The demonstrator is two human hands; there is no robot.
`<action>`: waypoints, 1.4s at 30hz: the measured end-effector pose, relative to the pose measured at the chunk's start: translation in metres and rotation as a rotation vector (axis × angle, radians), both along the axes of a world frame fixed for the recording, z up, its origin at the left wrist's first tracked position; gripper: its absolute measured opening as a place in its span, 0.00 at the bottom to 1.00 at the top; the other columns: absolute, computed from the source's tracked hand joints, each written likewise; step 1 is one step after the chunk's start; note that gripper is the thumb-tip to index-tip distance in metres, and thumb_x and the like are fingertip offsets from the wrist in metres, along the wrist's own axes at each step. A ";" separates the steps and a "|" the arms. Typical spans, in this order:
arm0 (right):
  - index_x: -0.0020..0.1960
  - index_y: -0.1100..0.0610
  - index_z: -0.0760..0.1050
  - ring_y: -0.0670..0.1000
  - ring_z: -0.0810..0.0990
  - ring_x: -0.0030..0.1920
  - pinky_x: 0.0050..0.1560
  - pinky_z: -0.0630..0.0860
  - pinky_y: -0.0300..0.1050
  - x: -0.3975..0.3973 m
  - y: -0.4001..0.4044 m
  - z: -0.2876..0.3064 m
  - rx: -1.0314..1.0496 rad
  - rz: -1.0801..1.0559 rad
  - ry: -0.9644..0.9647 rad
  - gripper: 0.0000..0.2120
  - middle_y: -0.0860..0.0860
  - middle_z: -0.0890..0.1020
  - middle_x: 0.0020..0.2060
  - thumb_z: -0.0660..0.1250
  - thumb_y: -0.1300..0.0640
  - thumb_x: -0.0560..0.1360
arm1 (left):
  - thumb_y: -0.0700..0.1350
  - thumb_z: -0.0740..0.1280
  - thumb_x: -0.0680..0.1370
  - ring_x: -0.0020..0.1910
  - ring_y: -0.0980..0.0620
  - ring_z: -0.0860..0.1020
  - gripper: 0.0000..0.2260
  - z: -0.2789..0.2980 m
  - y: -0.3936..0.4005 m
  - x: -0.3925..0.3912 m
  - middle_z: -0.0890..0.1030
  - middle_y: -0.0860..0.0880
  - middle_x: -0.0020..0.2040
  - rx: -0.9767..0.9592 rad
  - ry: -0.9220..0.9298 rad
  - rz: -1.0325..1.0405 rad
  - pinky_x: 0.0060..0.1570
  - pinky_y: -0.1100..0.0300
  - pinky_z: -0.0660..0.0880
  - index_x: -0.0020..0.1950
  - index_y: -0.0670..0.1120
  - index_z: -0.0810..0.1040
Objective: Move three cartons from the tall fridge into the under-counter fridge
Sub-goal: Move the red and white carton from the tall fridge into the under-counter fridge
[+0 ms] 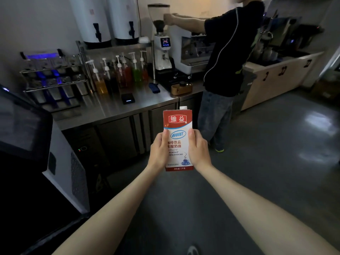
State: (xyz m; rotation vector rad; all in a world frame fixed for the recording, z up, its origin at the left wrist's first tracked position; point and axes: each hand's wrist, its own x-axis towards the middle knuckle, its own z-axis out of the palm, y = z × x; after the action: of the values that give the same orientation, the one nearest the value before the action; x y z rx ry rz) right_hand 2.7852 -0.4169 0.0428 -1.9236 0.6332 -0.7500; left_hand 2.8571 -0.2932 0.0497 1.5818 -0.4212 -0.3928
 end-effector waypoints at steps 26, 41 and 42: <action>0.58 0.51 0.73 0.44 0.87 0.45 0.45 0.86 0.53 0.228 -0.171 -0.033 0.142 0.311 0.016 0.26 0.46 0.85 0.49 0.52 0.30 0.79 | 0.60 0.57 0.84 0.50 0.56 0.86 0.19 -0.019 -0.149 0.200 0.86 0.50 0.53 0.067 -0.032 0.172 0.42 0.66 0.81 0.61 0.48 0.77; 0.56 0.50 0.73 0.42 0.86 0.46 0.45 0.84 0.46 0.423 -0.186 -0.030 0.055 0.299 0.071 0.21 0.44 0.85 0.47 0.53 0.34 0.82 | 0.62 0.56 0.85 0.56 0.50 0.86 0.22 -0.032 -0.162 0.402 0.86 0.48 0.58 0.012 0.015 0.117 0.61 0.44 0.81 0.66 0.47 0.76; 0.56 0.50 0.73 0.43 0.86 0.46 0.45 0.84 0.47 0.435 -0.187 -0.029 0.059 0.300 0.074 0.21 0.44 0.85 0.48 0.54 0.35 0.82 | 0.62 0.56 0.84 0.56 0.50 0.86 0.22 -0.031 -0.163 0.414 0.86 0.48 0.59 0.011 0.011 0.098 0.61 0.44 0.81 0.66 0.47 0.76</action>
State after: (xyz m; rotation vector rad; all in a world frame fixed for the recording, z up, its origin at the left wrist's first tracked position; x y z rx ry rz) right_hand 3.2199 -0.6039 0.0135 -1.9424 0.3937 -0.4675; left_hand 3.2706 -0.4561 0.0185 1.6038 -0.3319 -0.3288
